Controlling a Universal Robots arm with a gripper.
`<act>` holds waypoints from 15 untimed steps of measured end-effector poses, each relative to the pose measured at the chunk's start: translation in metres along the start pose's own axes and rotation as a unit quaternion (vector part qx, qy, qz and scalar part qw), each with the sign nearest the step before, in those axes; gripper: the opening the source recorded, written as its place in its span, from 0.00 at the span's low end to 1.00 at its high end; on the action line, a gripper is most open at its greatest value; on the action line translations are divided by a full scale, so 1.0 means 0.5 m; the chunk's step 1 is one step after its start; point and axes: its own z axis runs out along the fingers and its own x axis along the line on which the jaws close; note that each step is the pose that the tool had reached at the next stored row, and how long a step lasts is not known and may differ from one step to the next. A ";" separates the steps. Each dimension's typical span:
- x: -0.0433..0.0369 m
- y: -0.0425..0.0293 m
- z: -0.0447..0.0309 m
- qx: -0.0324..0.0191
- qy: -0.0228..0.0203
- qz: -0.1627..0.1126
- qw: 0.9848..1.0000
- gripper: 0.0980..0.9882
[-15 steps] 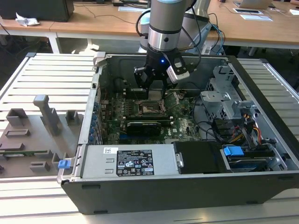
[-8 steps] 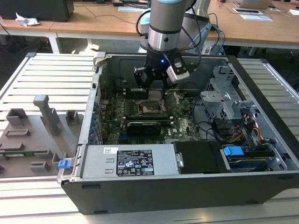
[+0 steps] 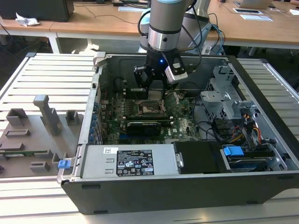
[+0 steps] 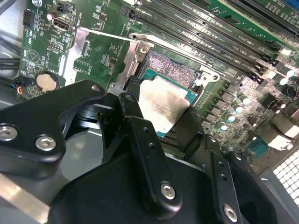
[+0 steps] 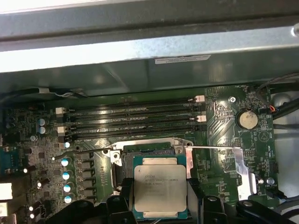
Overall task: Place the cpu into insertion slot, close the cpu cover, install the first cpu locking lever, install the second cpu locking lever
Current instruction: 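Place the cpu into insertion slot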
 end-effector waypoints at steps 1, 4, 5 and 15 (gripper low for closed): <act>0.000 0.000 0.000 0.000 0.000 0.003 1.000 0.50; 0.000 0.000 0.000 0.000 0.000 0.014 1.000 0.50; 0.000 0.000 0.000 0.000 0.000 0.019 1.000 0.50; 0.000 0.000 0.000 0.000 -0.001 0.058 0.998 0.50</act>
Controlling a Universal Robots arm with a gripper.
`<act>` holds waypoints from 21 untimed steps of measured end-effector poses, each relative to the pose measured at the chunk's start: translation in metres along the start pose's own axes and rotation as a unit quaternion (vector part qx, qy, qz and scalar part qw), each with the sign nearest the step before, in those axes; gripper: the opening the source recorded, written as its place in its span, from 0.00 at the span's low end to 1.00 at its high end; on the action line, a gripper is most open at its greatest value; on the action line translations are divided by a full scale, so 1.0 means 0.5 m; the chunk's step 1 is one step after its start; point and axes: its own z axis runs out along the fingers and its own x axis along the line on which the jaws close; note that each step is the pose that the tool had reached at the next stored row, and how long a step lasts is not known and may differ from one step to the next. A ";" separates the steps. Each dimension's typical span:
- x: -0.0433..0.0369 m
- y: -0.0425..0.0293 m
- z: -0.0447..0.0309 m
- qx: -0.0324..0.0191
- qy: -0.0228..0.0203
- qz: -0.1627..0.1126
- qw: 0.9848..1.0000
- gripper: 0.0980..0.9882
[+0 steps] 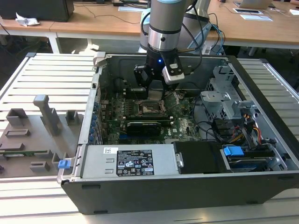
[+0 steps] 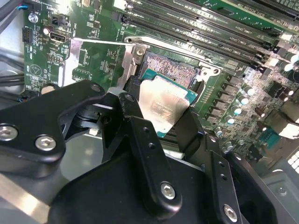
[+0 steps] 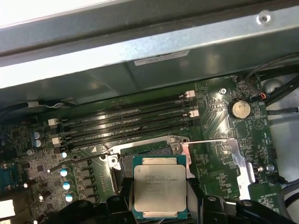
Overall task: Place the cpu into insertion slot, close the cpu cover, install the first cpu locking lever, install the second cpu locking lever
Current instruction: 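Place the cpu into insertion slot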
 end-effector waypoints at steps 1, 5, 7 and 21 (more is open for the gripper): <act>0.000 0.000 0.000 0.000 0.000 0.003 1.000 0.50; 0.000 0.000 0.000 0.001 0.000 0.017 1.000 0.50; 0.000 0.000 0.000 0.001 0.000 0.020 1.000 0.50; 0.000 0.000 0.000 0.002 -0.001 0.064 0.998 0.50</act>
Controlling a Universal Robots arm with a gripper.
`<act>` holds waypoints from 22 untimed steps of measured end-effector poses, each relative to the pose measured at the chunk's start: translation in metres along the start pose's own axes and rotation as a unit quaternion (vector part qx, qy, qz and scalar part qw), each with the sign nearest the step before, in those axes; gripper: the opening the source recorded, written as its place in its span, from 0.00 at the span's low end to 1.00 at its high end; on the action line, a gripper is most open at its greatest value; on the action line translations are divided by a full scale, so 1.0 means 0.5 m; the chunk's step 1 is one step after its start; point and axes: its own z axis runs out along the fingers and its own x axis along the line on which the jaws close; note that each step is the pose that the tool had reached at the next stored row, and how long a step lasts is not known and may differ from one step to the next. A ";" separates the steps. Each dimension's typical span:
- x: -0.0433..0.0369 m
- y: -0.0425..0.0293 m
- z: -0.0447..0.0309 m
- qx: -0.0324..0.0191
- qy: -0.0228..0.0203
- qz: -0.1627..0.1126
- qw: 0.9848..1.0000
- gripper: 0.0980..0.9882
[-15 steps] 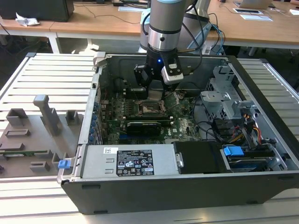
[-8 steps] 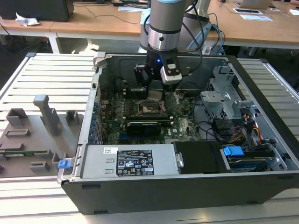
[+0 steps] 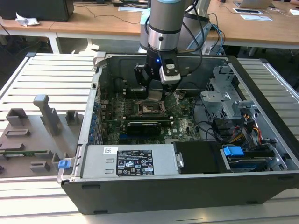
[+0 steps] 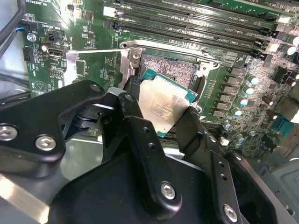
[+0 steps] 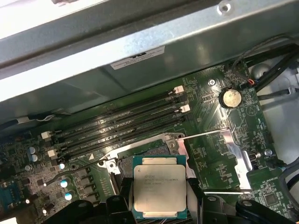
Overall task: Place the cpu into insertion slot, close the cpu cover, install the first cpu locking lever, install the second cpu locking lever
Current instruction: 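Place the cpu into insertion slot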
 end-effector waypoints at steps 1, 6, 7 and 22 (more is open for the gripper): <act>0.000 0.000 0.000 0.000 0.000 0.002 1.000 0.50; 0.000 0.000 0.000 0.001 -0.001 0.023 1.000 0.50; 0.000 0.000 0.000 0.002 -0.001 0.026 1.000 0.50; 0.000 0.000 0.000 0.004 -0.002 0.091 0.996 0.50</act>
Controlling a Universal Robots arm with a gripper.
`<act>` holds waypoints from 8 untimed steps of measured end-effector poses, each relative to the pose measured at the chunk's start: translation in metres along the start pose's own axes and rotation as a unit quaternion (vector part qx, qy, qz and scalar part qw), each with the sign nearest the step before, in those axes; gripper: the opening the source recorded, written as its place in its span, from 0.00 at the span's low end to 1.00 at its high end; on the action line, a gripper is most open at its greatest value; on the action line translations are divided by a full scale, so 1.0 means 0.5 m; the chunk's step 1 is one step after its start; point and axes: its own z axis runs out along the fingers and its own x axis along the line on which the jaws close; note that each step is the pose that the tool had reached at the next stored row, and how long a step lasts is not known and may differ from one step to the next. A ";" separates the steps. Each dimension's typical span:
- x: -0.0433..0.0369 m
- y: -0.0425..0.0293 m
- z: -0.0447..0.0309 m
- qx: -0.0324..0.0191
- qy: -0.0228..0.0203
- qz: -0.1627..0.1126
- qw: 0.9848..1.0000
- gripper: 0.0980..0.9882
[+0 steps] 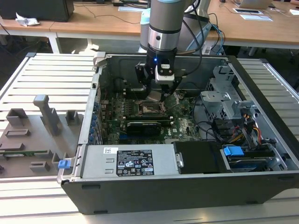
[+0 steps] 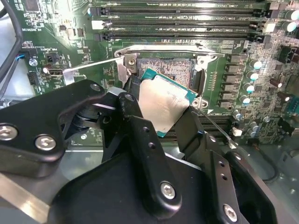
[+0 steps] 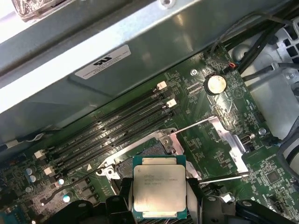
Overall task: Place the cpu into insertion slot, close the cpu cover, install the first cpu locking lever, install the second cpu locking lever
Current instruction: 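Place the cpu into insertion slot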
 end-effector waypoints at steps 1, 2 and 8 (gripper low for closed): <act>0.000 0.000 0.000 0.000 0.000 0.005 1.000 0.50; 0.000 0.000 0.000 0.001 0.000 0.010 1.000 0.50; 0.000 0.000 0.000 0.002 -0.001 0.036 0.999 0.50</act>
